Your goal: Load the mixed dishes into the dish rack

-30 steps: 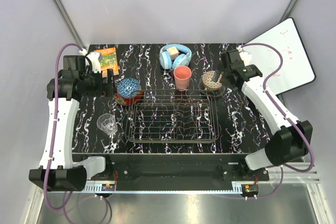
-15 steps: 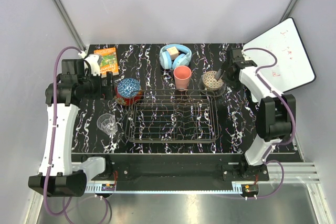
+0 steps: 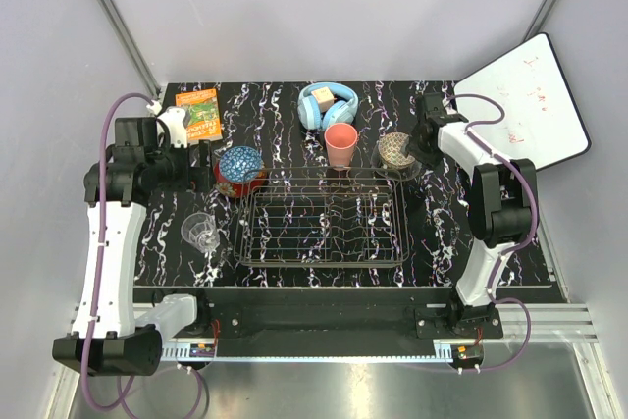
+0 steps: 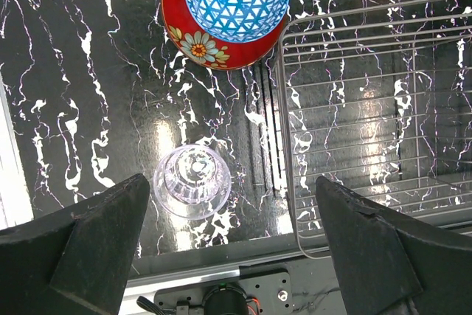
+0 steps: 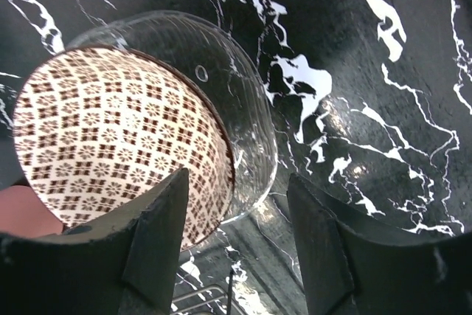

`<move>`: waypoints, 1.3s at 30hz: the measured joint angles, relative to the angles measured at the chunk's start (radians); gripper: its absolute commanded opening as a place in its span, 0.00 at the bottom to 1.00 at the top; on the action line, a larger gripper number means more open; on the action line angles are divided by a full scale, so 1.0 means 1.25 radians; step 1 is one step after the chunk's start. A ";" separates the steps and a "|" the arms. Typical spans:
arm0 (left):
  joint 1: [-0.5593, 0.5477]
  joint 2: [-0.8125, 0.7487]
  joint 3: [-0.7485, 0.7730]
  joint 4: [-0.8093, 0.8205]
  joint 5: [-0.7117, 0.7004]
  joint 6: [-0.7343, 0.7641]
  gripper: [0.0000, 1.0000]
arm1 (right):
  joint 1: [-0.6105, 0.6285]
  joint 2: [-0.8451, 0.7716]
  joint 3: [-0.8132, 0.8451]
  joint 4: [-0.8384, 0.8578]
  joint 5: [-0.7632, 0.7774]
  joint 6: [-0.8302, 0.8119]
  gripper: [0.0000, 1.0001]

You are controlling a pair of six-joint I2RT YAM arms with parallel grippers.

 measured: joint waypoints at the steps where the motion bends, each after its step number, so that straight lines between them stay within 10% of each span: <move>1: 0.000 0.000 -0.001 0.000 0.000 0.000 0.99 | 0.000 0.000 0.000 0.004 0.000 0.000 0.63; 14: 0.000 -0.001 -0.011 0.000 0.002 0.000 0.99 | 0.000 0.025 -0.020 0.073 0.000 0.013 0.49; 22: 0.000 -0.022 -0.021 0.000 0.002 0.007 0.99 | 0.000 0.040 -0.043 0.098 -0.002 0.021 0.00; 39: 0.000 -0.038 -0.092 0.006 0.002 0.028 0.99 | 0.161 -0.288 -0.143 -0.009 0.199 -0.042 0.00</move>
